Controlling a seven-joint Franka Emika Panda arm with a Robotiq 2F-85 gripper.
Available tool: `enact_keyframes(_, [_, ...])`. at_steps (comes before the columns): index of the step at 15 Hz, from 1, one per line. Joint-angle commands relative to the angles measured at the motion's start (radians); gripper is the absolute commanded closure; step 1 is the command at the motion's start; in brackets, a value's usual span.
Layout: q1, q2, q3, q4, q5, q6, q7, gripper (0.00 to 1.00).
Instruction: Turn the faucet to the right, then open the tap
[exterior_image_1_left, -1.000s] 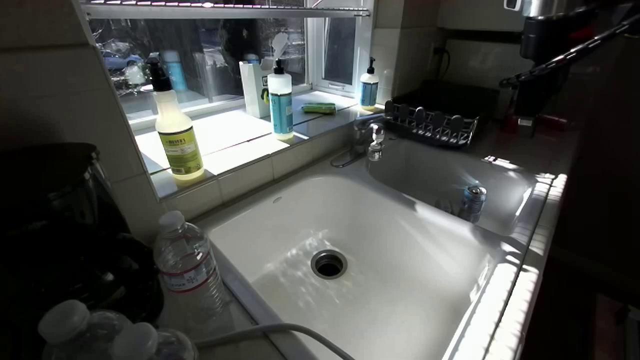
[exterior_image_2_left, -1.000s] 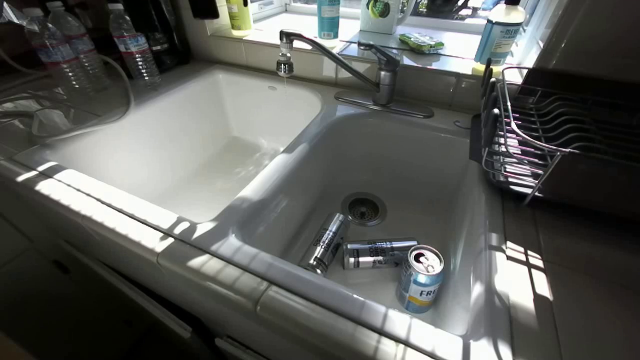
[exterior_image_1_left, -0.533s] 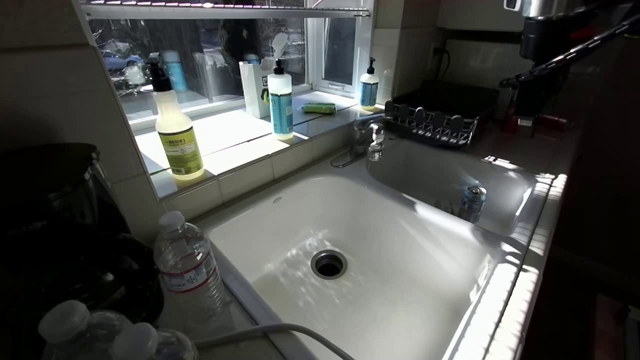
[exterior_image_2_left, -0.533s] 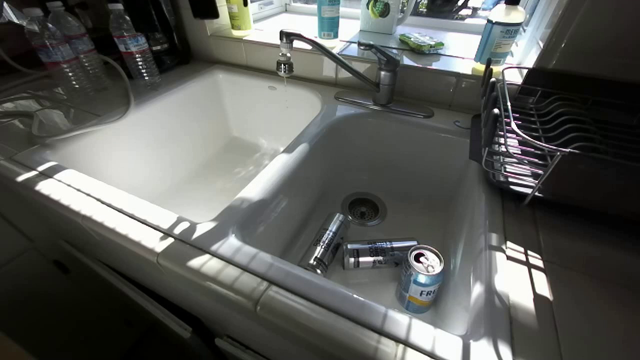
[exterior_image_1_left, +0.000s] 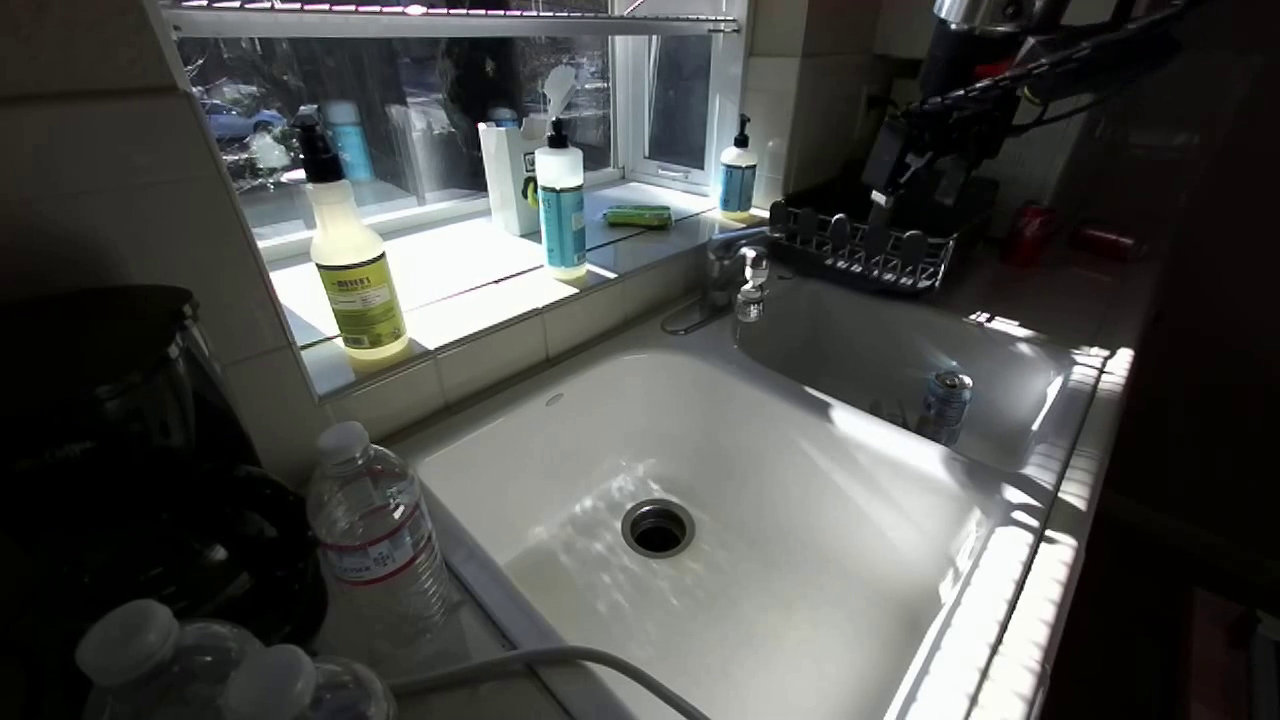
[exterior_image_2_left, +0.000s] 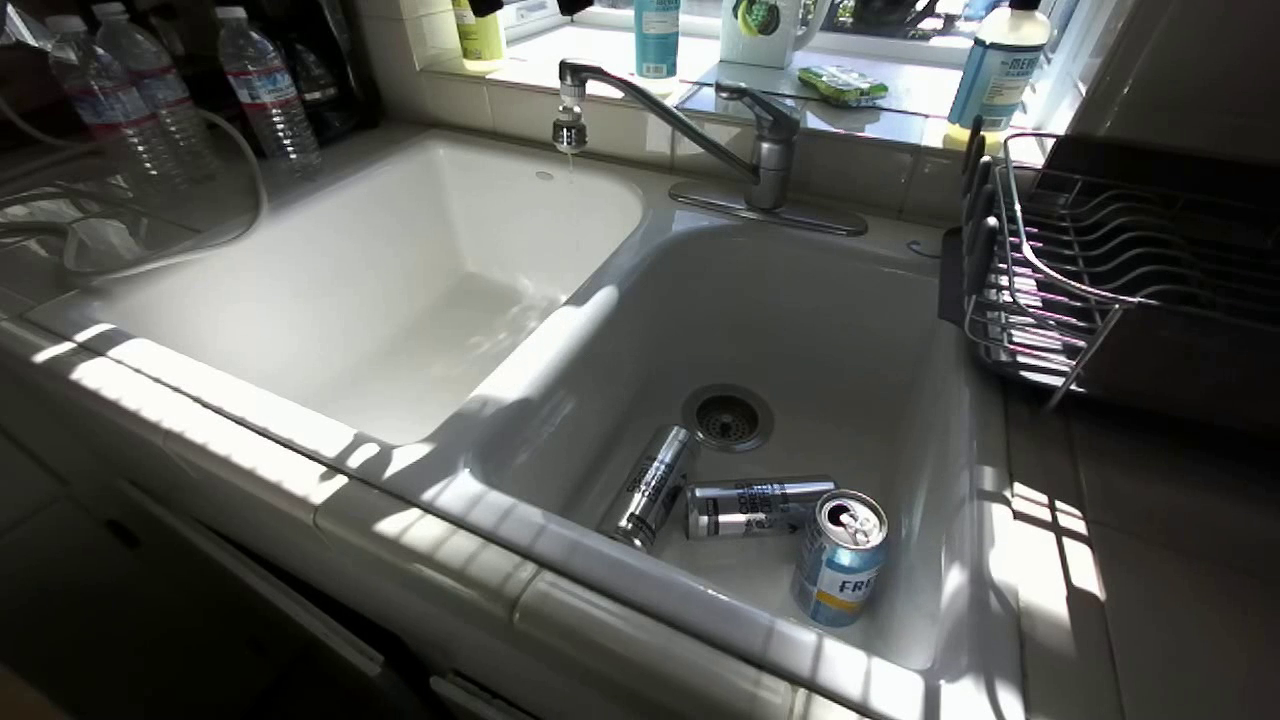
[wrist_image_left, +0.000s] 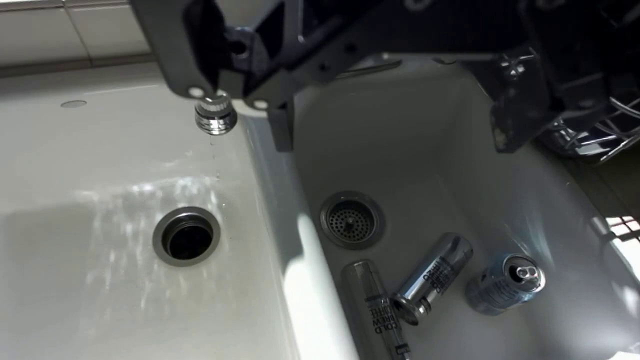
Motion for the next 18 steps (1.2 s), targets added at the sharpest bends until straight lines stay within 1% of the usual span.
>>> enact_keyframes(1, [0.005, 0.148, 0.008, 0.124, 0.04, 0.061, 0.122, 0.0])
enact_keyframes(6, [0.032, 0.296, 0.006, 0.243, 0.062, 0.064, 0.23, 0.0])
enact_keyframes(10, [0.049, 0.377, -0.008, 0.307, 0.084, 0.083, 0.264, 0.0])
enact_keyframes(13, [0.057, 0.418, -0.021, 0.34, 0.1, 0.096, 0.284, 0.0])
enact_keyframes(18, [0.063, 0.452, -0.038, 0.36, 0.147, 0.07, 0.275, 0.0])
